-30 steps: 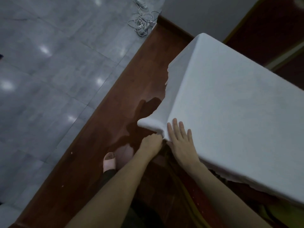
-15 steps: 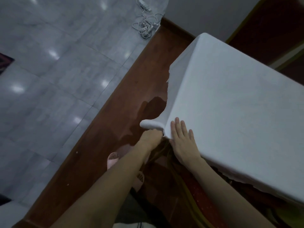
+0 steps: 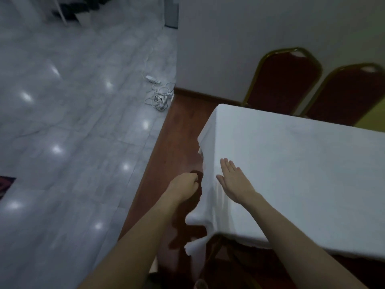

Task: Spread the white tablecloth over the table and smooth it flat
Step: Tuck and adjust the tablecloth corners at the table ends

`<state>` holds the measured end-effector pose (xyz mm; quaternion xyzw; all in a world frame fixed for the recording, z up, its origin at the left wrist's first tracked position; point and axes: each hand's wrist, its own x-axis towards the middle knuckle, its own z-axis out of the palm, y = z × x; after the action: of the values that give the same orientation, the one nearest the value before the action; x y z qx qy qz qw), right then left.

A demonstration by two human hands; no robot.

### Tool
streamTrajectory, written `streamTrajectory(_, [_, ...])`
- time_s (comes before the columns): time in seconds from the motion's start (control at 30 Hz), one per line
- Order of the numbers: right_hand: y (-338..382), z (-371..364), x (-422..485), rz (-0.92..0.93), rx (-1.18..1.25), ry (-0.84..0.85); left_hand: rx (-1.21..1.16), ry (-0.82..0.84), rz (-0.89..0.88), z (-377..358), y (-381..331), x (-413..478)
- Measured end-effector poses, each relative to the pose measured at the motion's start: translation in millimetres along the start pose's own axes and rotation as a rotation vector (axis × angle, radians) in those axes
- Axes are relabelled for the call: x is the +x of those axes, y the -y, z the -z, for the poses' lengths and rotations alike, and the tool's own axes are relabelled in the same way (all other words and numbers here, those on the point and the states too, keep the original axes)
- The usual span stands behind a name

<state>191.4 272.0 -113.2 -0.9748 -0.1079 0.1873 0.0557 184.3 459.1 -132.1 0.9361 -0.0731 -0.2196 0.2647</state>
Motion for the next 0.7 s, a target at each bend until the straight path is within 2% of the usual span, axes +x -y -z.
streamTrajectory(0.33, [19.8,34.6,64.3,-0.186,0.016,-0.110,-0.004,-0.179,-0.199,60.1,12.4,87.6])
streamTrajectory(0.53, [-2.6,39.2,114.5,-0.250,0.026,-0.092,0.048,-0.024,-0.248,70.5,5.3,157.9])
streamTrajectory(0.7, [-26.2,57.8,156.0,-0.267,0.036,-0.063,0.073,-0.001,-0.235,92.6,-4.7,214.8])
